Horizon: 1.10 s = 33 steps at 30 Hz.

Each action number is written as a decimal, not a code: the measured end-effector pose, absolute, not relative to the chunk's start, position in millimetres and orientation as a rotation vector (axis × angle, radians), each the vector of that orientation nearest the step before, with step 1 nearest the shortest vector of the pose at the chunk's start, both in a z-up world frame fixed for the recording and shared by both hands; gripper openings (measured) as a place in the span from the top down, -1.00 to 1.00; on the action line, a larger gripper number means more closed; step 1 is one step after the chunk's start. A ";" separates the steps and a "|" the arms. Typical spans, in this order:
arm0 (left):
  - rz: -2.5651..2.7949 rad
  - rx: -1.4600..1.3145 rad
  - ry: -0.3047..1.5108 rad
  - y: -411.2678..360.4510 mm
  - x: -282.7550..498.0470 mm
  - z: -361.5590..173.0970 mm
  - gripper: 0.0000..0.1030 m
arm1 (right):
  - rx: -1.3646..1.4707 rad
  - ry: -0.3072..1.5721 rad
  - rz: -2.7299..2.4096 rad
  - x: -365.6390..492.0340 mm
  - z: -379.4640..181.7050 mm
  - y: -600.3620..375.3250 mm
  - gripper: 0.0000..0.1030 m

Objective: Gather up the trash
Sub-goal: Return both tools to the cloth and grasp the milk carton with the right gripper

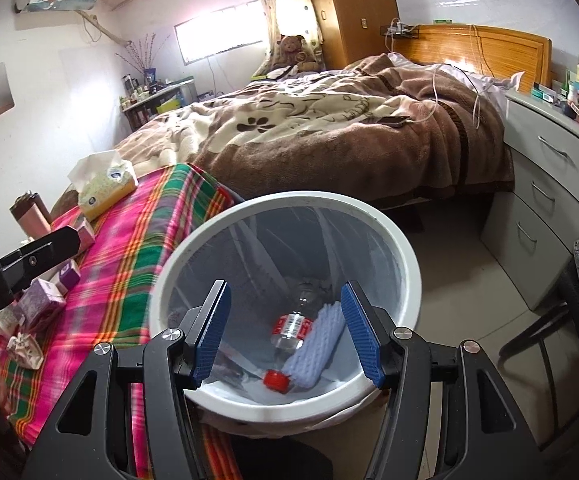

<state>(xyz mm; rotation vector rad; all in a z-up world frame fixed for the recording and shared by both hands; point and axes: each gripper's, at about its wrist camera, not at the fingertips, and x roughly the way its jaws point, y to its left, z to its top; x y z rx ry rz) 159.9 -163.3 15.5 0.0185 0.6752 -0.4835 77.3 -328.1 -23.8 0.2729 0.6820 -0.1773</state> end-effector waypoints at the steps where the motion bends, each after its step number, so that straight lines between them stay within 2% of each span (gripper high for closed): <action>1: -0.475 0.018 0.674 -158.3 158.3 16.9 -0.40 | 0.271 0.677 -0.173 77.2 -22.2 -325.5 -0.15; 13: -0.363 -0.022 0.644 -86.1 136.3 23.3 -0.40 | 0.238 0.625 -0.080 79.5 -10.6 -277.2 -0.16; 16: -0.315 -0.035 0.651 -61.7 133.5 19.2 -0.40 | 0.230 0.626 -0.059 82.4 -10.5 -263.6 -0.24; 22: -0.211 -0.069 0.657 -12.8 131.5 11.2 -0.40 | 0.245 0.601 0.037 89.7 -8.6 -235.9 -0.27; 33: -0.022 -0.151 0.684 80.5 133.7 -7.5 -0.40 | 0.210 0.674 0.156 110.4 -17.5 -178.9 -0.27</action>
